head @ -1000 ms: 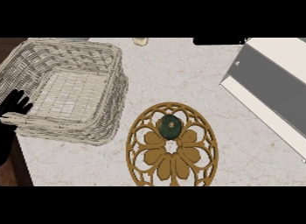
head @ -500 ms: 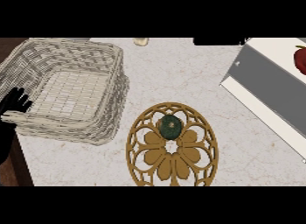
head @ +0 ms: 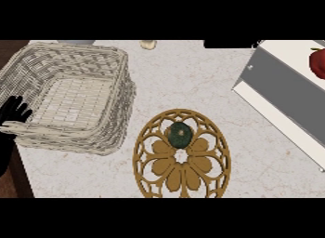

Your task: Pick the bell pepper from the placemat and place it in the tiered shelf

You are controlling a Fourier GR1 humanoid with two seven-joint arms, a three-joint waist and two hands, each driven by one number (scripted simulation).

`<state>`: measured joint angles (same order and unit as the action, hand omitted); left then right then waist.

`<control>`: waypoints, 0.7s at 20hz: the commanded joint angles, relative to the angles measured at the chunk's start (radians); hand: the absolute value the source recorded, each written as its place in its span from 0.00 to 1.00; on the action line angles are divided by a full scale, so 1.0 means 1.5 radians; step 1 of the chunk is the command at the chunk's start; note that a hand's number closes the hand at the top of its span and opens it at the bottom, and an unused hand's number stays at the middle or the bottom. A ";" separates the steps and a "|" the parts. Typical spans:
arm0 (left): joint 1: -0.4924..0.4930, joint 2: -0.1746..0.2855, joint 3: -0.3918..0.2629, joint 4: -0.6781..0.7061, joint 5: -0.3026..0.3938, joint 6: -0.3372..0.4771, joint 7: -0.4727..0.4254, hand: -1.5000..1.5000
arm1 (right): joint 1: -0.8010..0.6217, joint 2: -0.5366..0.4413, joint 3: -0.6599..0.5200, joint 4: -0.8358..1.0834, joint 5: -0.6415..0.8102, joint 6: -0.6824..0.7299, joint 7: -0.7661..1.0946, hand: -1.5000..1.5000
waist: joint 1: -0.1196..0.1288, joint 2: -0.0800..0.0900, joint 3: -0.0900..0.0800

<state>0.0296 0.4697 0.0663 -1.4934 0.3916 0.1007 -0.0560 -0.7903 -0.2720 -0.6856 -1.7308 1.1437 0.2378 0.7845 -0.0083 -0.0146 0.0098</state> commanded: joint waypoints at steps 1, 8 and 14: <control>0.023 0.020 -0.057 0.049 -0.060 -0.006 0.052 0.50 | -0.025 0.016 -0.025 -0.025 -0.051 -0.016 0.018 0.00 | -0.003 0.010 -0.006; 0.032 0.020 -0.046 0.047 -0.053 0.009 0.053 0.50 | -0.042 -0.028 -0.072 -0.200 -0.139 0.066 0.067 0.00 | -0.020 0.002 -0.006; 0.050 0.035 -0.030 0.023 -0.029 0.009 0.072 0.50 | -0.050 -0.123 -0.151 -0.309 -0.199 0.225 0.168 0.00 | -0.046 -0.007 -0.006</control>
<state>0.0667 0.4922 0.0859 -1.4958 0.4024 0.1177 -0.0508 -0.8567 -0.3803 -0.8482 -2.0993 0.9013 0.4240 0.9219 -0.0498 -0.0304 0.0078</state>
